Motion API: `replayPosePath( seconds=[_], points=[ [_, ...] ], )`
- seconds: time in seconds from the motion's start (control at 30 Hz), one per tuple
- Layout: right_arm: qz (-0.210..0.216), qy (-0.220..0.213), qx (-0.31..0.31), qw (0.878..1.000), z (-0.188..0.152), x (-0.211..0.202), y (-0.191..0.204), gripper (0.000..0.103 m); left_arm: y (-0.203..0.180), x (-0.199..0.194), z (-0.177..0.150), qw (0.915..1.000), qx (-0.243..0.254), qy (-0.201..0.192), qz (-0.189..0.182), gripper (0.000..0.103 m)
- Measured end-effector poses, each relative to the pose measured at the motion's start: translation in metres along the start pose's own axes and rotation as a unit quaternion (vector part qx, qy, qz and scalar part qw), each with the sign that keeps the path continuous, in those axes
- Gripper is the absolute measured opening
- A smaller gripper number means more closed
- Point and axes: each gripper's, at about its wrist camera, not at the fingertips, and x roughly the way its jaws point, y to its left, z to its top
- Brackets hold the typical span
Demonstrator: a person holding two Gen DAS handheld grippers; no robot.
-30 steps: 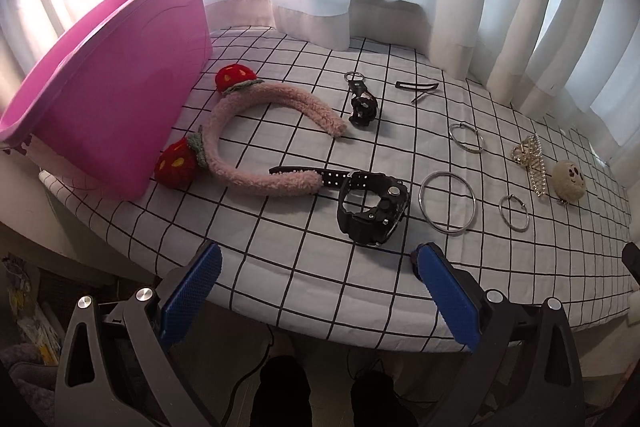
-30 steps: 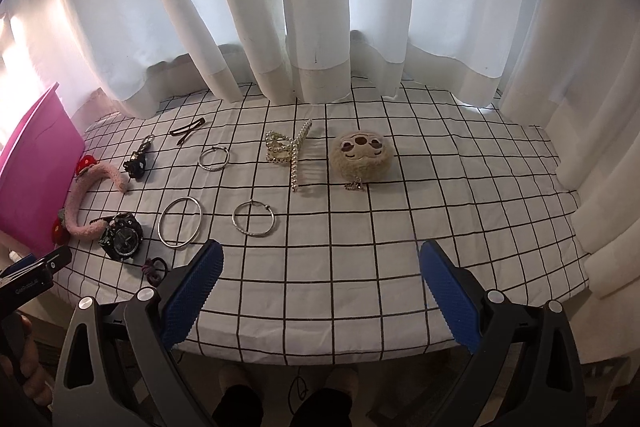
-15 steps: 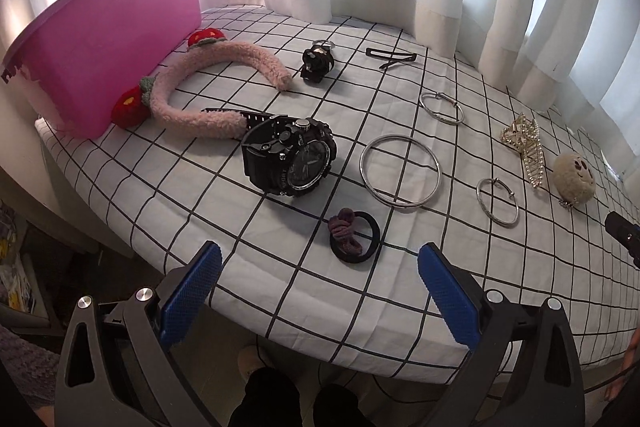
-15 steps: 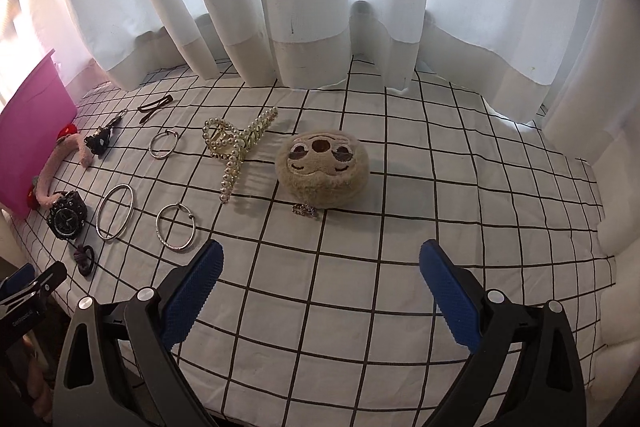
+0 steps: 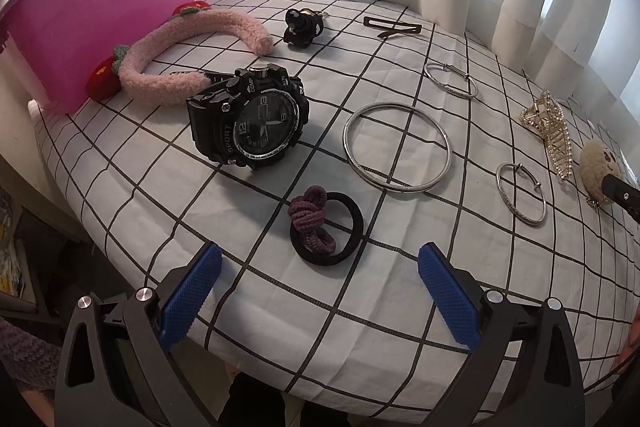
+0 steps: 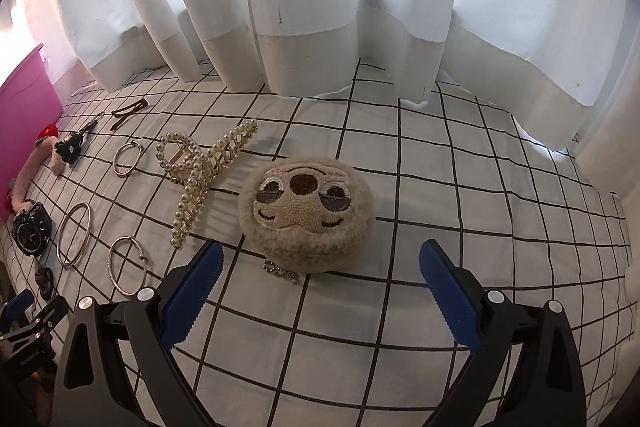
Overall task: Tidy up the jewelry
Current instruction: 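Move the right tool to the beige sloth purse while the left tool approaches the black hair tie, then close the right tool on the sloth purse while the left tool grips the hair tie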
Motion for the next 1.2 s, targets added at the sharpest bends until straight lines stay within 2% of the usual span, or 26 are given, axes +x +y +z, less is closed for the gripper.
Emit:
replayPosePath(
  seconds=[0.67, 0.8, 1.0, 1.1, 1.17, 1.2],
  points=[
    [-0.009, 0.013, -0.016, 1.0, 0.007, 0.038, 0.003, 0.094, -0.009, 0.004, 0.002, 0.9974, -0.006, -0.07, 0.015, 0.097],
    [-0.01, 0.01, -0.016, 1.0, 0.01, 0.041, 0.005, 0.094, -0.009, 0.004, 0.004, 0.9973, -0.011, -0.071, 0.014, 0.095],
    [-0.006, 0.009, -0.02, 1.0, 0.014, 0.043, 0.007, 0.093, -0.01, 0.003, 0.007, 0.9968, -0.005, -0.08, 0.008, 0.078],
    [0.0, 0.009, -0.022, 1.0, 0.013, 0.042, 0.007, 0.093, -0.014, -0.001, 0.005, 0.996, 0.005, -0.089, 0.004, 0.063],
    [0.003, 0.006, -0.028, 1.0, 0.01, 0.039, 0.008, 0.088, -0.016, -0.003, 0.003, 0.9956, 0.01, -0.093, 0.003, 0.047],
    [0.003, 0.002, -0.032, 0.999, 0.009, 0.037, 0.009, 0.079, -0.018, -0.004, 0.003, 0.9953, 0.014, -0.095, 0.002, 0.042]
  ],
)
